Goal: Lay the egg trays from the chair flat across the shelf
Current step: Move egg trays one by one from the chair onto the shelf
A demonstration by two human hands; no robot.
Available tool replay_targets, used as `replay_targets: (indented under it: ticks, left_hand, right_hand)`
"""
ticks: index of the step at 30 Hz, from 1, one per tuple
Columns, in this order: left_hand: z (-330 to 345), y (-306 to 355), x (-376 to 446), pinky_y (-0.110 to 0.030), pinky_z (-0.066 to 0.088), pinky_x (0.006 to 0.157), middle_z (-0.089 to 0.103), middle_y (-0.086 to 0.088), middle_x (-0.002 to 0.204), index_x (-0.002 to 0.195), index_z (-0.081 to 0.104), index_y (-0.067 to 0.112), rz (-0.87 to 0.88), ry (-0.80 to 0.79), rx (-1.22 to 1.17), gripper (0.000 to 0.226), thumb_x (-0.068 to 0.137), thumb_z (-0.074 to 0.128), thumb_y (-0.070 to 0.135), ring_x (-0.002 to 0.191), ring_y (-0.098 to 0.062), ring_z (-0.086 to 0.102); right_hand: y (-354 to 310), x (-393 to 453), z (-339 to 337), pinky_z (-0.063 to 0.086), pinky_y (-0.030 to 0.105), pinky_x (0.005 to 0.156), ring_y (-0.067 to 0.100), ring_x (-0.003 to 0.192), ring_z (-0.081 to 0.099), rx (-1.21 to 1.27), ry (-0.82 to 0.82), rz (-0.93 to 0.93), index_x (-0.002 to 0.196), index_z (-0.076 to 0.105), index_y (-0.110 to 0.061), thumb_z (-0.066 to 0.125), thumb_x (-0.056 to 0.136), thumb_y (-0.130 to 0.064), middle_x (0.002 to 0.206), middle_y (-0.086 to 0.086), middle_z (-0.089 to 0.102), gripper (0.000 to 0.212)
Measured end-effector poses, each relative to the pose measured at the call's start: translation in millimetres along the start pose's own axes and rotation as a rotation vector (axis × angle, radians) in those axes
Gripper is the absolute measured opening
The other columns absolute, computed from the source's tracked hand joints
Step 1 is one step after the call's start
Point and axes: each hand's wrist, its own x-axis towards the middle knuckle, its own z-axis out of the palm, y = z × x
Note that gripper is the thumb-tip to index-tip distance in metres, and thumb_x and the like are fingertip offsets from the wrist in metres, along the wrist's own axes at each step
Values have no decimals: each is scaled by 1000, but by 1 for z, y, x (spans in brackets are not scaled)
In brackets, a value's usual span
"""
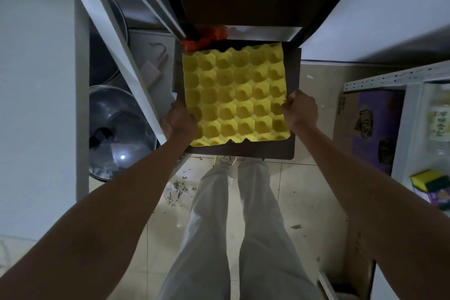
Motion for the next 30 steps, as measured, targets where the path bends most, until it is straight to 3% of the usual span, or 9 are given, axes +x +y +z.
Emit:
replay_targets:
  ticks: [3, 6, 9, 14, 19, 22, 25, 27, 30]
  left_hand:
    - [10, 0, 1, -44, 48, 78, 68, -20, 110, 134, 49, 9, 24, -38, -23, 43, 93, 55, 20, 101, -44, 67]
    - [12, 3, 0, -37, 38, 72, 69, -22, 107, 136, 53, 10, 82, -29, -16, 44, 93, 55, 16, 99, -43, 66]
    - [-1, 8, -8, -37, 40, 70, 69, -20, 107, 142, 51, 15, 39, -27, -20, 49, 93, 51, 14, 99, -42, 66]
    - [-53, 23, -45, -40, 41, 66, 66, -20, 102, 127, 55, 12, -27, 14, -101, 37, 91, 48, 15, 92, -42, 63]
    - [-105, 41, -86, -34, 34, 59, 56, -8, 87, 111, 52, 12, 71, 117, -177, 23, 89, 44, 9, 74, -29, 51]
    - [-130, 62, -111, -32, 35, 59, 56, -5, 85, 115, 56, 13, 203, 142, -221, 28, 91, 45, 7, 72, -30, 56]
    - [-150, 89, -141, -31, 38, 56, 58, -3, 84, 124, 57, 14, 408, 136, -221, 31, 95, 47, 10, 67, -18, 55]
    - [-159, 111, -166, -39, 48, 70, 64, -10, 93, 121, 58, 12, 553, 101, -216, 28, 96, 46, 13, 80, -29, 60]
    - [-169, 140, -214, -40, 43, 77, 67, -13, 99, 122, 61, 10, 712, 95, -199, 28, 97, 48, 15, 87, -30, 59]
  right_hand:
    - [5, 2, -1, 56, 41, 80, 37, 98, 68, 47, -11, -11, 105, 67, -8, 61, 92, -13, 103, 16, 73, 16]
    - [9, 6, -2, 49, 37, 73, 37, 97, 66, 92, -15, 10, 106, 63, -8, 61, 93, -15, 104, 16, 71, 15]
    - [11, 3, -7, 46, 33, 72, 32, 93, 65, 153, -34, 33, 104, 62, -9, 62, 92, -16, 100, 13, 71, 15]
    - [13, -30, -36, 33, 30, 55, 23, 75, 53, 347, -17, 46, 93, 55, -11, 63, 90, -17, 73, -6, 52, 10]
    - [24, -90, -78, 44, 28, 60, 19, 81, 60, 641, 51, 100, 108, 58, -8, 65, 95, -25, 88, -3, 60, 22]
    - [42, -134, -106, 46, 34, 67, 18, 77, 60, 725, 144, 78, 99, 63, -5, 64, 100, -25, 84, 8, 65, 20]
    - [70, -191, -135, 30, 33, 58, 14, 59, 41, 772, 289, 100, 68, 42, -9, 61, 103, -19, 61, 4, 40, 40]
    - [89, -236, -154, 25, 29, 55, 11, 55, 37, 819, 399, 162, 66, 38, -14, 61, 103, -21, 58, -2, 34, 45]
    - [123, -305, -173, 37, 33, 62, 16, 60, 53, 958, 485, 287, 78, 58, -3, 58, 105, -28, 65, 11, 52, 36]
